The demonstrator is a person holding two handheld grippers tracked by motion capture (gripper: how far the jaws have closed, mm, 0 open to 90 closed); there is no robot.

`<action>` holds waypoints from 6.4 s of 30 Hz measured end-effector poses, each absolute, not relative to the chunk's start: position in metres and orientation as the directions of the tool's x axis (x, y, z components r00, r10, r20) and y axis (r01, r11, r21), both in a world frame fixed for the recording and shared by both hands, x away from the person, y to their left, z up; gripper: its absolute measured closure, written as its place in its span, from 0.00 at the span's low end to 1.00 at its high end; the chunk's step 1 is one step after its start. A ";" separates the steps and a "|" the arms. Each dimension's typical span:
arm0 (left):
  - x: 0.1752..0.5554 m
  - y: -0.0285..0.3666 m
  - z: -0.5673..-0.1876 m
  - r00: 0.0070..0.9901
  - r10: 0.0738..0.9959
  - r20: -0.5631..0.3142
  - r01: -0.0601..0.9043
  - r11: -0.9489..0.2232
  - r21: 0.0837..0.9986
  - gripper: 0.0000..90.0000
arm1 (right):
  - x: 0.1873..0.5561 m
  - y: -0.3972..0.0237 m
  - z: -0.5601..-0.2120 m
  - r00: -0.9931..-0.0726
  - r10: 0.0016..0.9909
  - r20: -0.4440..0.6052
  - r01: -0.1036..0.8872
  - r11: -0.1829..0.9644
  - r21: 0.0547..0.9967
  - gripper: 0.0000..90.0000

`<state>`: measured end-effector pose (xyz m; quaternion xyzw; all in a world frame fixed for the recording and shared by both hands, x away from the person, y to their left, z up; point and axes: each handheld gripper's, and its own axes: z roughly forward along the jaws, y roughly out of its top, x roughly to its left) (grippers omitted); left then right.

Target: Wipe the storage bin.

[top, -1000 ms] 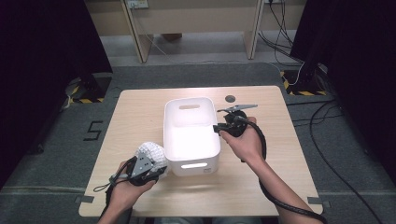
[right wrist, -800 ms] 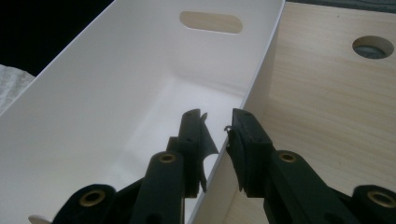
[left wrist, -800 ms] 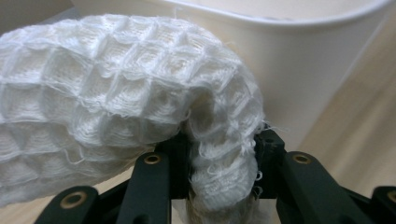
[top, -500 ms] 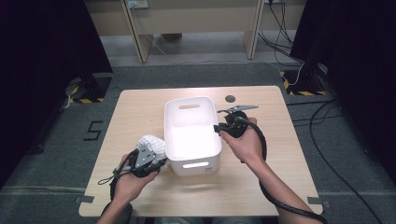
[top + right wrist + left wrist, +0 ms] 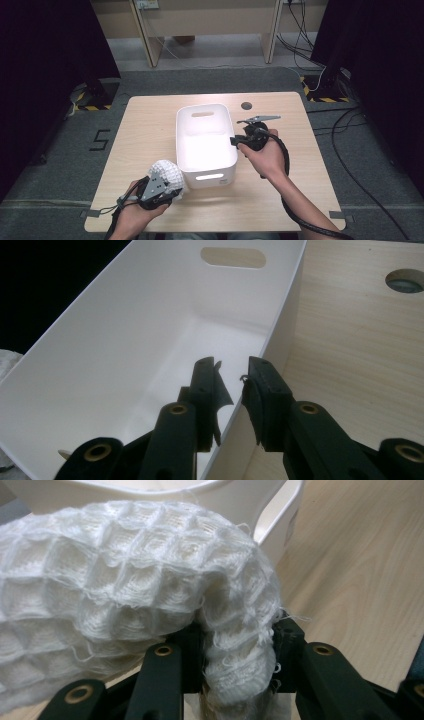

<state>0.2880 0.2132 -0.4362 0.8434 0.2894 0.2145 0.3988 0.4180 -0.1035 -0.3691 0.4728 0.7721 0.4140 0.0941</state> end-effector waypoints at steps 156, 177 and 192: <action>0.310 0.152 -0.432 0.757 0.625 0.190 0.249 -0.546 0.800 0.76 | 0.411 -0.089 -0.375 -0.546 0.829 0.123 0.610 0.292 0.737 0.87; 0.314 0.133 -0.433 0.782 0.592 0.194 0.224 -0.558 0.799 0.76 | 0.411 -0.089 -0.375 -0.547 0.828 0.121 0.607 0.293 0.738 0.87; 0.316 0.130 -0.461 0.788 0.571 0.230 0.235 -0.624 0.745 0.76 | 0.411 -0.089 -0.375 -0.548 0.828 0.124 0.608 0.292 0.738 0.87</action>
